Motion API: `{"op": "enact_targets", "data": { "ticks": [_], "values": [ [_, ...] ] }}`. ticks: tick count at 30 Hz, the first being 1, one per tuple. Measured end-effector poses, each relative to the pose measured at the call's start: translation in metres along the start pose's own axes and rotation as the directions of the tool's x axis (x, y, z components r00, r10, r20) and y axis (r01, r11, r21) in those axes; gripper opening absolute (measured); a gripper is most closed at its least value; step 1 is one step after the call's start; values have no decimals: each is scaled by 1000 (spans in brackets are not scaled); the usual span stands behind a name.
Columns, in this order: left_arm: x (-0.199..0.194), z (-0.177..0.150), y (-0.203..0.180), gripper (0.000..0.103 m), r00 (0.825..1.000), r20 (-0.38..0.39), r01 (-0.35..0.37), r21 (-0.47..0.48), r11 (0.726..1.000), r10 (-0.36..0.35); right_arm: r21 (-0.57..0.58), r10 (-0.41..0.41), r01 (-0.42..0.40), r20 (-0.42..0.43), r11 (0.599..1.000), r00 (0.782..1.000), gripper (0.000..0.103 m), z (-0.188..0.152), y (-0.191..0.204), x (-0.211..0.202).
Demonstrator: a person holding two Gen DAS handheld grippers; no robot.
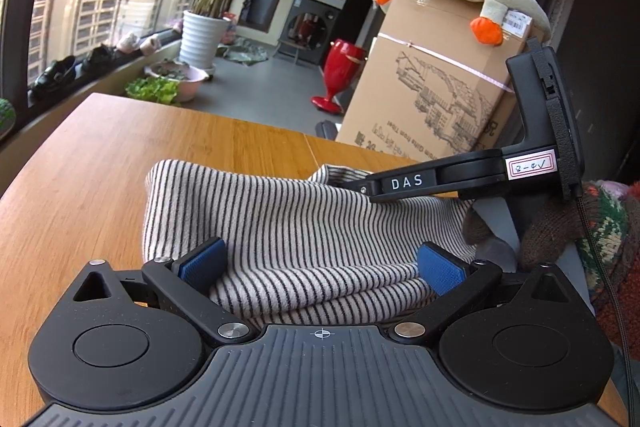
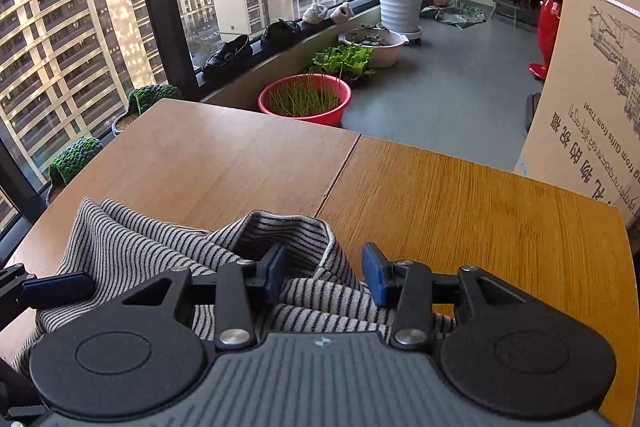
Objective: Fold clothes
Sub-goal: 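Lift the hem with both grippers and fold it over toward the collar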
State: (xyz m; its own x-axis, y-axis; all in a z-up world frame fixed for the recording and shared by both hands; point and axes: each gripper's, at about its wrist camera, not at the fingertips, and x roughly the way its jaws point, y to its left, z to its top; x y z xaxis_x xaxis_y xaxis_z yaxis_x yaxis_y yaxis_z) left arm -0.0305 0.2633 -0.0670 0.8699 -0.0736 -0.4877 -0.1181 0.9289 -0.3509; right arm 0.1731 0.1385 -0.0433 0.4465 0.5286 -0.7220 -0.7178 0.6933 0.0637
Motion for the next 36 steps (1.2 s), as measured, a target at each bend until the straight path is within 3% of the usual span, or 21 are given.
{"op": "enact_targets", "data": {
  "ticks": [3, 8, 10, 14, 17, 21, 25, 29, 30, 31, 33, 36],
  "values": [
    [0, 0, 0, 103, 1000, 0, 2, -2, 1000, -2, 7, 8, -8, 10, 1000, 1000, 35, 0, 2, 2],
    [-4, 2, 7, 103, 1000, 19, 23, -35, 999, -22, 15, -8, 8, 45, 1000, 999, 10, -4, 9, -8],
    [-9, 3, 10, 103, 999, 30, 36, -59, 998, -34, 26, 5, -7, 74, 1000, 997, 8, -4, 13, -22],
    [-41, 7, 15, 103, 996, 75, 44, -74, 996, -39, 80, 116, -129, 155, 988, 981, 5, -17, 17, -83],
    [-63, 11, 24, 103, 993, 120, 19, -127, 992, -4, 127, 186, -207, 156, 970, 970, 3, -49, 20, -114],
    [-75, 26, 33, 103, 987, 157, -20, -173, 985, 48, 224, 224, -243, 105, 944, 969, 3, -109, 21, -115],
    [-59, 41, 25, 103, 992, 105, -60, -138, 989, 75, 298, 227, -265, 154, 917, 962, 3, -127, 20, -117],
    [-41, 25, 19, 103, 990, 24, -138, -119, 983, 142, 315, 220, -264, 168, 912, 961, 3, -139, 18, -122],
    [-42, 19, 19, 100, 989, 18, -143, -115, 983, 146, 319, 218, -264, 171, 910, 961, 2, -142, 17, -123],
    [-44, 13, 18, 85, 989, 11, -146, -112, 983, 148, 323, 217, -263, 174, 909, 961, 1, -144, 17, -124],
    [-50, 1, 17, 67, 991, -6, -135, -82, 988, 135, 322, 216, -265, 181, 909, 959, 1, -148, 14, -129],
    [-61, -10, 12, 64, 988, -8, -152, -14, 988, 152, 252, 190, -242, 215, 937, 958, 5, -144, 20, -149]
  ]
}}
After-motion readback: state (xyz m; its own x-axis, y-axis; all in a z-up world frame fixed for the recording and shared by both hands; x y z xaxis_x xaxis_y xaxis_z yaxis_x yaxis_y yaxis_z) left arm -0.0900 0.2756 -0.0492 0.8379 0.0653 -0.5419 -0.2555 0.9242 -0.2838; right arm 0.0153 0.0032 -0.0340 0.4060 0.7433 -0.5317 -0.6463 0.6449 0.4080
